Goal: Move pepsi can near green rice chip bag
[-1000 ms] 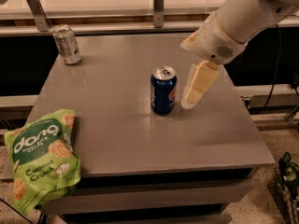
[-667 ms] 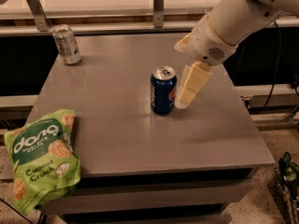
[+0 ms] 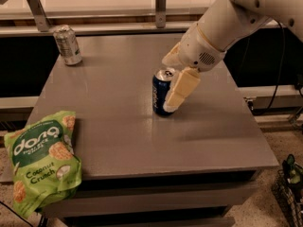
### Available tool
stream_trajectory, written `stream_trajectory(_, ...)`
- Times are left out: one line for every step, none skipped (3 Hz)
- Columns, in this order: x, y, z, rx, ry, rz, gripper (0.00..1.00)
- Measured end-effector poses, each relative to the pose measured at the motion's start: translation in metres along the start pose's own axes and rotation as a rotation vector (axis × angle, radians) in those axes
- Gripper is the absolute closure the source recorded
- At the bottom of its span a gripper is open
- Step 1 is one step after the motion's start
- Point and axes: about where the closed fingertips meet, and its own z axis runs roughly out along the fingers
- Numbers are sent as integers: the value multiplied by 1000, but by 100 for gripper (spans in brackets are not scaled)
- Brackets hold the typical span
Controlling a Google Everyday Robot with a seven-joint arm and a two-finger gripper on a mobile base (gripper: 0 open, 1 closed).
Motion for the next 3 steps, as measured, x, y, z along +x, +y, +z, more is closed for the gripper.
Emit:
stream_trajectory(-6, 4, 5, -42, -46, -3, 40)
stream_trajectory(-17, 10, 8, -84, -110, -23, 64)
stream_trajectory(-26, 14, 4, -111, -156, -27, 86)
